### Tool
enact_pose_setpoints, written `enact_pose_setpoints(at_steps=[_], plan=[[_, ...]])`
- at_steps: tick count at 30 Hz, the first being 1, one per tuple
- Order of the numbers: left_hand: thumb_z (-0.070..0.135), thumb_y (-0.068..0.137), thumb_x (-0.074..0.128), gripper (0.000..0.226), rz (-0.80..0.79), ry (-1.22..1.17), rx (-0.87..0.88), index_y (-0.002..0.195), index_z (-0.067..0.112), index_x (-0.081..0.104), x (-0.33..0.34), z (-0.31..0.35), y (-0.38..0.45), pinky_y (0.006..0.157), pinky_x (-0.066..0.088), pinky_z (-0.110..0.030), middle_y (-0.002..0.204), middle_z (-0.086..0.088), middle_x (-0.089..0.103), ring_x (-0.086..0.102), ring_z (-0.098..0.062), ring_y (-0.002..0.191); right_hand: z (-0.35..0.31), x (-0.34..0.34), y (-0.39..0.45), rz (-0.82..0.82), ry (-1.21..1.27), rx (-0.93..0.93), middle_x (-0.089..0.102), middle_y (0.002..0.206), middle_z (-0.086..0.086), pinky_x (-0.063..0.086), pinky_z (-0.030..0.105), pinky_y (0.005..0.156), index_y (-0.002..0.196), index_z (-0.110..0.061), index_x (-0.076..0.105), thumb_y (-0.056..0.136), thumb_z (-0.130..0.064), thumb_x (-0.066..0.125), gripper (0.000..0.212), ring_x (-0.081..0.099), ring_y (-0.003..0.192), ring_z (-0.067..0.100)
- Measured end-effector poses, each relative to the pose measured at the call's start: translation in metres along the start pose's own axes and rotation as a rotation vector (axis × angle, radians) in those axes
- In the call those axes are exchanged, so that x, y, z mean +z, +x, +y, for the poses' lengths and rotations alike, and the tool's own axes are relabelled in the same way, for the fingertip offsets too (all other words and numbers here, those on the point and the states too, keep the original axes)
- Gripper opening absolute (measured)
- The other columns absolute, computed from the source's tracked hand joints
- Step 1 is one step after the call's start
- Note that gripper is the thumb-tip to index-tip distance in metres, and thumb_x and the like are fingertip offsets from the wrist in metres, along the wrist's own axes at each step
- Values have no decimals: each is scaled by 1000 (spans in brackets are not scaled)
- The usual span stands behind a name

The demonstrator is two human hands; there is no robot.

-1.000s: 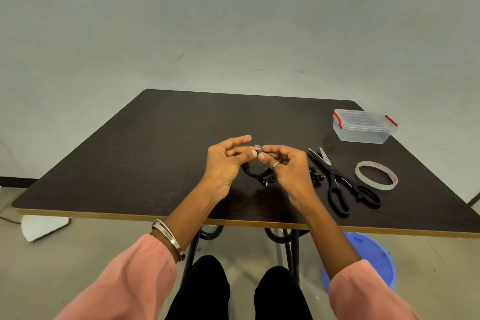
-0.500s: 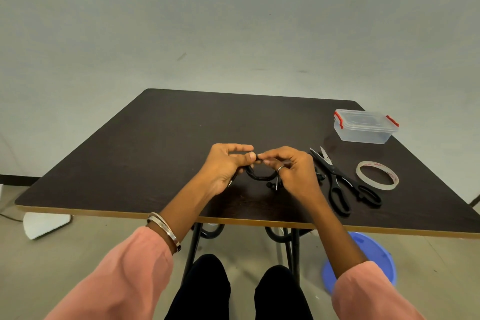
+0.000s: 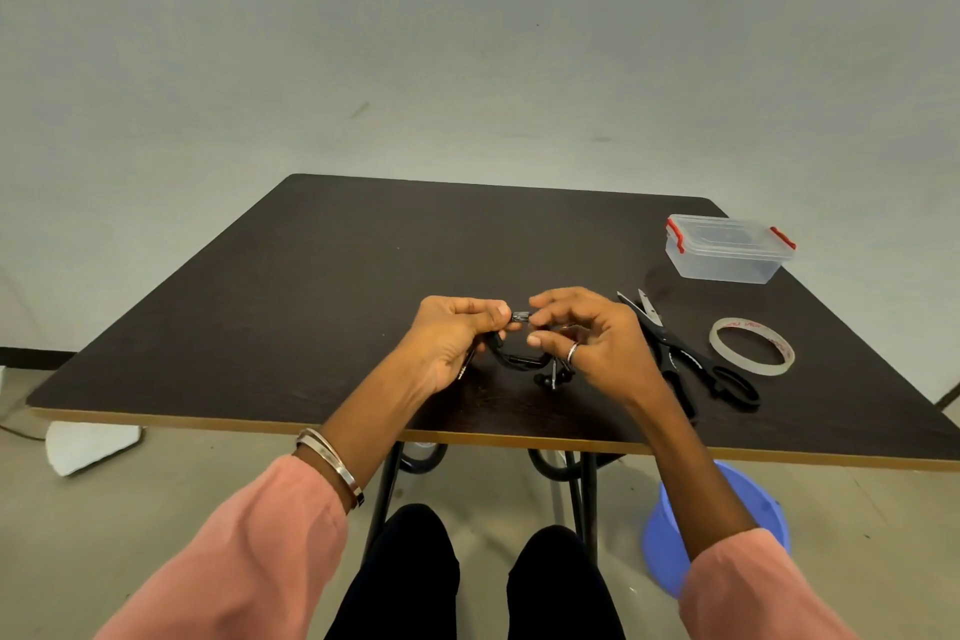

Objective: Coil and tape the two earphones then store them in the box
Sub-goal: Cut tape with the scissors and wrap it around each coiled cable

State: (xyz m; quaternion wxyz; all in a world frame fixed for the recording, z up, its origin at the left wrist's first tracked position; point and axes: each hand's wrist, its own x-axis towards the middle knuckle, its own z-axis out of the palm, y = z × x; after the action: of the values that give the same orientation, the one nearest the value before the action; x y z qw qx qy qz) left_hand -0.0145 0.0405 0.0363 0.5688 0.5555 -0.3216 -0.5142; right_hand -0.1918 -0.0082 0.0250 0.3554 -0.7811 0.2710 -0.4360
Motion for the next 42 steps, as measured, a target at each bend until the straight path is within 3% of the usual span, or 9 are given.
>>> enact_pose_setpoints(at_steps=[3, 8, 13, 16, 22, 27, 33, 38, 42], plan=[[5, 81, 72, 13, -6, 21, 35, 94, 4, 72, -1, 1, -1, 53, 42, -20, 71, -4, 74, 64, -8, 58, -5, 8, 1, 108, 147, 166, 72, 93, 7, 59, 36, 74, 91, -12, 67, 68, -21, 81, 28, 70, 85, 24], [8, 80, 75, 17, 6, 146, 113, 96, 5, 73, -4, 4, -4, 55, 45, -22, 80, -9, 75, 65, -11, 62, -4, 22, 9, 120, 60, 181, 72, 79, 5, 58, 28, 64, 97, -14, 66, 80, -5, 73, 20, 69, 72, 15], [13, 81, 74, 10, 63, 636, 358, 91, 12, 76, -16, 9, 0, 66, 50, -13, 81, 0, 75, 69, -6, 75, -4, 36, 17, 101, 112, 285, 74, 81, 7, 60, 34, 70, 113, -6, 62, 83, -5, 70, 30, 71, 71, 20], [13, 85, 71, 6, 154, 803, 412, 84, 13, 77, -23, 8, 7, 69, 49, -14, 79, 3, 73, 64, -2, 70, -3, 45, 18, 145, 278, 387, 73, 89, 12, 60, 36, 74, 107, -4, 65, 89, -8, 64, 19, 73, 79, 25], [19, 85, 70, 7, 297, 947, 401, 86, 18, 77, -32, -5, 18, 80, 54, -28, 83, 1, 73, 67, -11, 79, 11, 63, 11, 143, 34, 426, 73, 94, 0, 56, 28, 87, 110, -10, 67, 88, -12, 66, 23, 68, 91, 8], [21, 85, 71, 9, 345, 977, 344, 90, 16, 77, -39, -12, 20, 77, 51, -26, 89, -2, 75, 67, -13, 83, 12, 59, 10, 116, -61, 394, 72, 94, -3, 54, 27, 89, 108, -13, 69, 88, -11, 66, 20, 67, 90, 4], [23, 87, 69, 12, 395, 926, 407, 90, 14, 76, -30, -4, 22, 74, 46, -24, 89, -1, 74, 60, -7, 76, 3, 37, 10, 109, 99, 406, 73, 91, 6, 57, 31, 80, 99, -14, 68, 88, -5, 64, 15, 71, 85, 15], [18, 87, 68, 9, 297, 810, 540, 89, 13, 76, 7, 2, 21, 75, 51, -23, 85, 1, 73, 62, -6, 74, -9, -19, 8, 280, 105, 388, 71, 83, 11, 56, 23, 65, 99, 0, 68, 91, -1, 58, 12, 67, 69, 15], [18, 86, 69, 10, 177, 745, 589, 90, 14, 77, 52, 1, 21, 76, 52, -23, 85, 2, 74, 61, -5, 72, -6, -75, -5, 420, -26, 377, 74, 81, 5, 58, 24, 72, 91, -14, 71, 89, -6, 63, 11, 70, 73, 14]])
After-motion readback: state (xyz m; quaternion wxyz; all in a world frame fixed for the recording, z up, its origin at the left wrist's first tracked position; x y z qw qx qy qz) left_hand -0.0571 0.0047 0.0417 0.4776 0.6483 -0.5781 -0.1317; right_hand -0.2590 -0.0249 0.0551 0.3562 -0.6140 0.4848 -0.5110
